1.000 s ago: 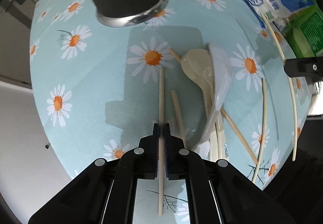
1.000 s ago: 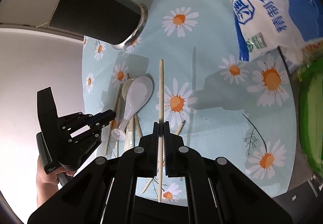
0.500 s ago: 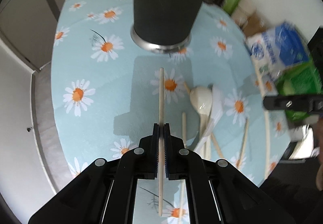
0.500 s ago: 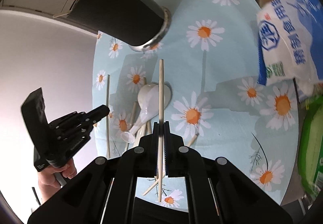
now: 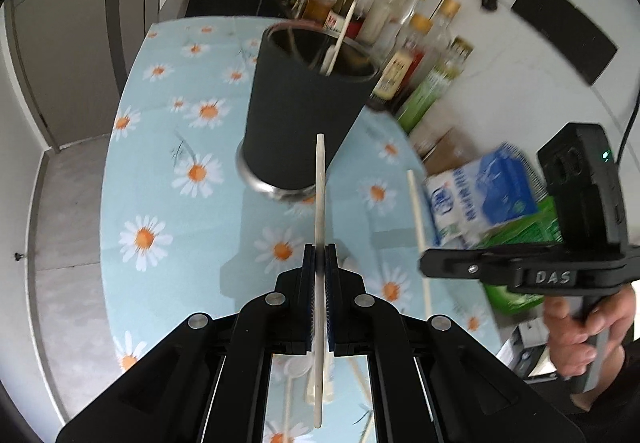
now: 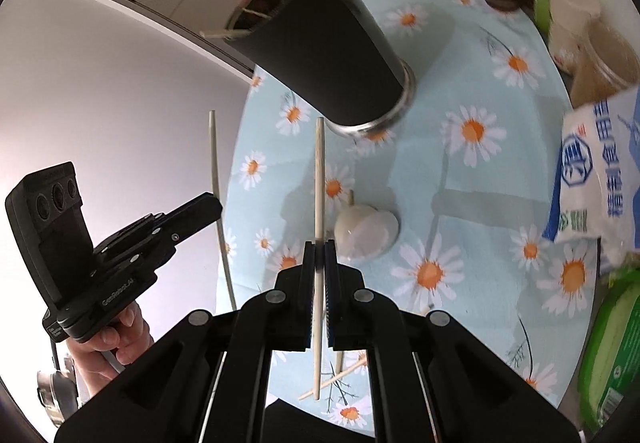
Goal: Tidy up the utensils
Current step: 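Lift the chopstick upright with the right gripper over the black holder, then lower held chopsticks into the black holder and open both grippers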
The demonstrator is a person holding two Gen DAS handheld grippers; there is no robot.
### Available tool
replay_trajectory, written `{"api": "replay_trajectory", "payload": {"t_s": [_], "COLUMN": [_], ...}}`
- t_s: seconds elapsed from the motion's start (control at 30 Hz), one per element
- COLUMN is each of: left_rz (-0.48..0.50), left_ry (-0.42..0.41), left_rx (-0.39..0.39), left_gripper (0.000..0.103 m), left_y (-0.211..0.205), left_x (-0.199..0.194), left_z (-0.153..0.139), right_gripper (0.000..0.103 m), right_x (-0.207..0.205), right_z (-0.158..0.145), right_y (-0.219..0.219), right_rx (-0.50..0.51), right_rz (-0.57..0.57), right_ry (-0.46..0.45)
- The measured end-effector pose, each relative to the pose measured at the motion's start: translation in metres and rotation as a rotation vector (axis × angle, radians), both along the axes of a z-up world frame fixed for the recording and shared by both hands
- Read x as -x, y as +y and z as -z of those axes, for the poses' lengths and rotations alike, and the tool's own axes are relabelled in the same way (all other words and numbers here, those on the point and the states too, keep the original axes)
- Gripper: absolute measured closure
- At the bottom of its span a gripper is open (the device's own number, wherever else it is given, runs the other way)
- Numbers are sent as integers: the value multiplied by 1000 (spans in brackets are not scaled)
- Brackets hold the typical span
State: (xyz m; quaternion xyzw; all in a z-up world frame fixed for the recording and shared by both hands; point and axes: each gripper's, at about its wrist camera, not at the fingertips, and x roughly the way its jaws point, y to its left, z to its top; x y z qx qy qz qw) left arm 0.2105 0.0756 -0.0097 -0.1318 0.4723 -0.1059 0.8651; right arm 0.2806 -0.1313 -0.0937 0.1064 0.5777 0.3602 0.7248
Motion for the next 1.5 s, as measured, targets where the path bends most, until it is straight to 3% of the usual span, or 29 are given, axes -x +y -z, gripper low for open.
{"api": "replay_trajectory", "payload": {"t_s": [0.2,0.83,1.27,1.5], "left_rz": [-15,-28,-55,-84], "left_ry": [-88,-383,-529,-648], "left_rx": [54,135,135,125], "left_gripper": [100,100,100,100], "left_y": [-1,16,19,20], "left_x": [-3,-32,-51,-62], "left_z": [-19,-77,-108,-123], "right_gripper": [98,98,97,97], "right_x": [-8,-30,-48,-57], "right_z": [-14,-89,-123,-146], "right_y": [2,15,13,13], "right_rx": [-42,-174,-268,-312], "right_rz": [-5,54,125,172], "right_ry": [-86,-497,-640,-743]}}
